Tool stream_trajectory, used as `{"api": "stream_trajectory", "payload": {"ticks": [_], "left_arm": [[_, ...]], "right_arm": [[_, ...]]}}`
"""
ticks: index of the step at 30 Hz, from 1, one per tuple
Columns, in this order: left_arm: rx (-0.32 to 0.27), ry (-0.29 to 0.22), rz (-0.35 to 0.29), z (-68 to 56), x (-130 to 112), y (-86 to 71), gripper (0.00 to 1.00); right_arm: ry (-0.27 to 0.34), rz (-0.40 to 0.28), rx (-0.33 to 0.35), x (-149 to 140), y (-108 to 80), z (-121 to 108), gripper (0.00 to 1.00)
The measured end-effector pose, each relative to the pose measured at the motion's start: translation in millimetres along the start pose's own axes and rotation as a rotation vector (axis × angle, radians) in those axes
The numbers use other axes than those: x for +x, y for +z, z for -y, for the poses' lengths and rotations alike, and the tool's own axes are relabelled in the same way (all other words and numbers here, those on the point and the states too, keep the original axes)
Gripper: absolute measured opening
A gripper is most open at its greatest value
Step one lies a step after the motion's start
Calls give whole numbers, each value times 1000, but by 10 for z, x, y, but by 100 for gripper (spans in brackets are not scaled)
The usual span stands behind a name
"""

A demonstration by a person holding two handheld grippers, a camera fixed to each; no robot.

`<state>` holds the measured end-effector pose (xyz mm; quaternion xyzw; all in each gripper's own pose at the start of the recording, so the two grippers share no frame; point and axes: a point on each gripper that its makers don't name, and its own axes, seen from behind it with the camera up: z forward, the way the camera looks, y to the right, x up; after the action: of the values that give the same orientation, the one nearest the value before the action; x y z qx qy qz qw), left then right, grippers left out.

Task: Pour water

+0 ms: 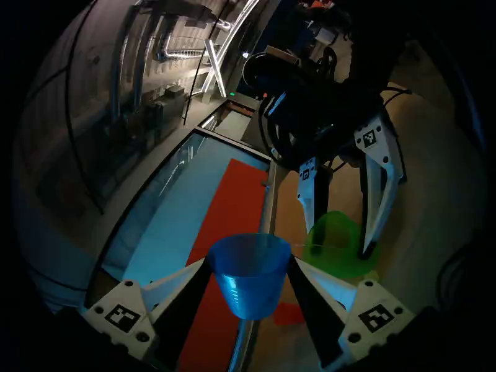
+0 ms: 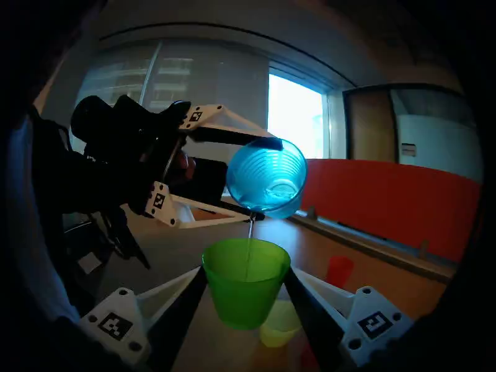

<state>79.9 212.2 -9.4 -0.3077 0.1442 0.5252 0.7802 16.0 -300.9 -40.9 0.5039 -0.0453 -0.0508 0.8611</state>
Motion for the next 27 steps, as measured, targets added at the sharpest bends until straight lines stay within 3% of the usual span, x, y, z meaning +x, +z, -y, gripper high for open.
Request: {"api": "stream_trajectory", "payload": {"ticks": [27], "left_arm": [[5,25,2,5,13,-9,86]], "right_arm": [[-6,-5,0,26,-27,18,90]]}}
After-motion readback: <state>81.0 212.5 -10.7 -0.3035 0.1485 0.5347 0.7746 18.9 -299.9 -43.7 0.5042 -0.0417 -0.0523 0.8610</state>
